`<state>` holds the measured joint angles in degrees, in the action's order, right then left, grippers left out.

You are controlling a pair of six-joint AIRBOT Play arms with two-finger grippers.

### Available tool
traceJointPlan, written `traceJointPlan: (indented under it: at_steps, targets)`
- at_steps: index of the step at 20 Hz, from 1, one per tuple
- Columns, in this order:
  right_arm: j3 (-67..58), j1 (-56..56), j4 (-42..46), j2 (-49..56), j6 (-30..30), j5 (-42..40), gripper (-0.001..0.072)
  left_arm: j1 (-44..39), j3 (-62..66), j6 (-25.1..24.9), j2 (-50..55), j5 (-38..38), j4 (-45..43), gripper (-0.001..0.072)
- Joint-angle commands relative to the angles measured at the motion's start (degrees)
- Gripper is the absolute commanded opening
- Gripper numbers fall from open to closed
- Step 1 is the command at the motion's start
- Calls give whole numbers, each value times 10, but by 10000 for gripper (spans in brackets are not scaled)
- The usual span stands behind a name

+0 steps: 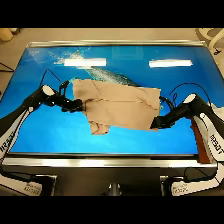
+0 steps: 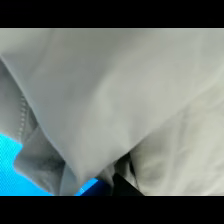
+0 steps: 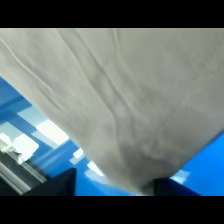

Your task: Fold the shirts.

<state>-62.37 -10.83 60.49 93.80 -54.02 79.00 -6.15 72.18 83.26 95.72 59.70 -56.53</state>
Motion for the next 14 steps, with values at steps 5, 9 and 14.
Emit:
traceJointPlan:
  at_steps: [5,9,14]
  targets:
    - [-20,-1,-2,-27,26,-32,15,1,30,-52,-76,35,-5,27]
    - [-170,-1,17,-117,70,-62,15,14,130,-59,-221,33,-70,26]
    - [-395,-1,22,-285,44,-209,16,74,368,-30,-389,-22,-126,26]
